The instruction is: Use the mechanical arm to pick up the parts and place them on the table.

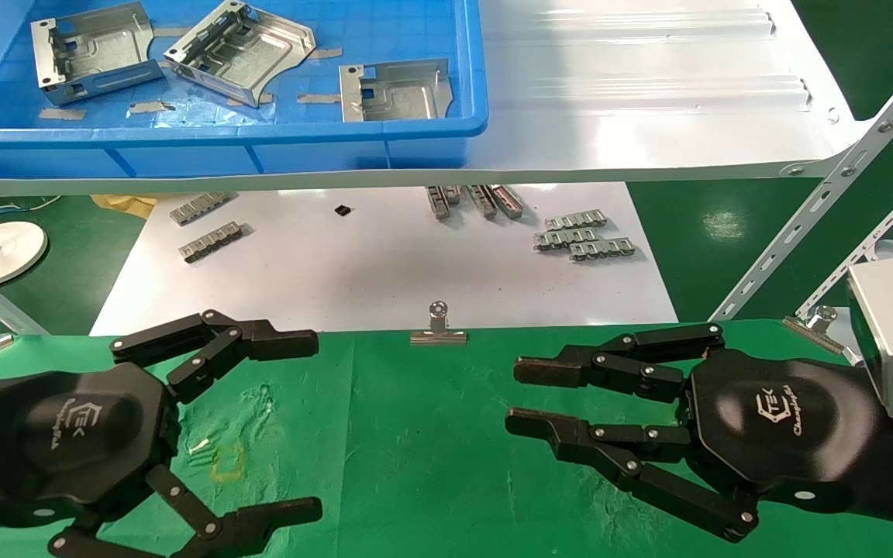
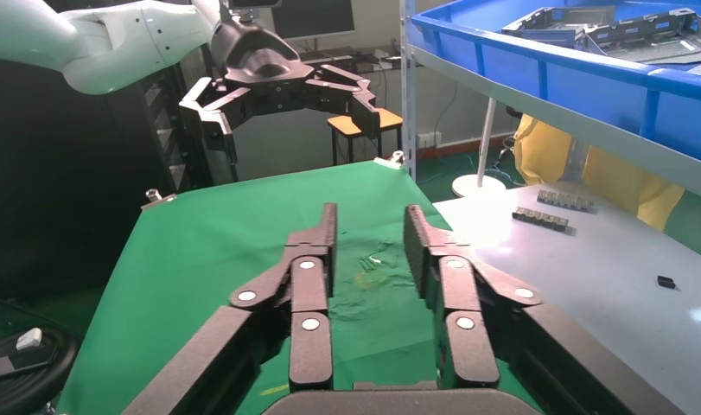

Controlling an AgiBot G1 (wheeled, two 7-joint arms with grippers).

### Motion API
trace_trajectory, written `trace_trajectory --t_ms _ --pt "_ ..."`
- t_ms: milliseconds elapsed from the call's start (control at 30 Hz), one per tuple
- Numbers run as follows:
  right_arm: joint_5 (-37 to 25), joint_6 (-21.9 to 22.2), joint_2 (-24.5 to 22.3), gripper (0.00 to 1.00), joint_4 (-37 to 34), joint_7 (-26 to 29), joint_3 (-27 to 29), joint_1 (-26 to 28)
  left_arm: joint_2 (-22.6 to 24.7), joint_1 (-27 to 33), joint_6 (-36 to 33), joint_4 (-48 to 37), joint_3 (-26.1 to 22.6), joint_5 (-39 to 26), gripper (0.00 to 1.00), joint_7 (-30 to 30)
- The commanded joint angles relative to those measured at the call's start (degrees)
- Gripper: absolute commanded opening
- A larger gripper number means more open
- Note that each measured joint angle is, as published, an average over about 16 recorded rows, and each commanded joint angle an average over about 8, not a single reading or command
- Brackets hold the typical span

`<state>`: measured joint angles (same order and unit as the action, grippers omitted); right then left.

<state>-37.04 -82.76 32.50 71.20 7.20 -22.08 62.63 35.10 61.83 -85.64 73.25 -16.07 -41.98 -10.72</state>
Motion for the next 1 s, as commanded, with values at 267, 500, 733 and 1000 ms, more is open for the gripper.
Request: trace_trajectory --t_ms 267,500,733,1000 --pt "0.00 0.00 0.00 0.00 0.00 0.00 0.00 0.00 0.00 0.00 0.00 0.00 0.00 0.00 1.00 0.00" --pt "0.00 0.00 0.00 0.00 0.00 0.00 0.00 0.00 0.00 0.00 0.00 0.00 0.00 0.00 1.00 0.00" --pt "0.00 0.00 0.00 0.00 0.00 0.00 0.00 0.00 0.00 0.00 0.00 0.00 0.00 0.00 1.00 0.00" --pt "0.00 0.00 0.00 0.00 0.00 0.00 0.00 0.00 0.00 0.00 0.00 0.00 0.00 0.00 1.00 0.00"
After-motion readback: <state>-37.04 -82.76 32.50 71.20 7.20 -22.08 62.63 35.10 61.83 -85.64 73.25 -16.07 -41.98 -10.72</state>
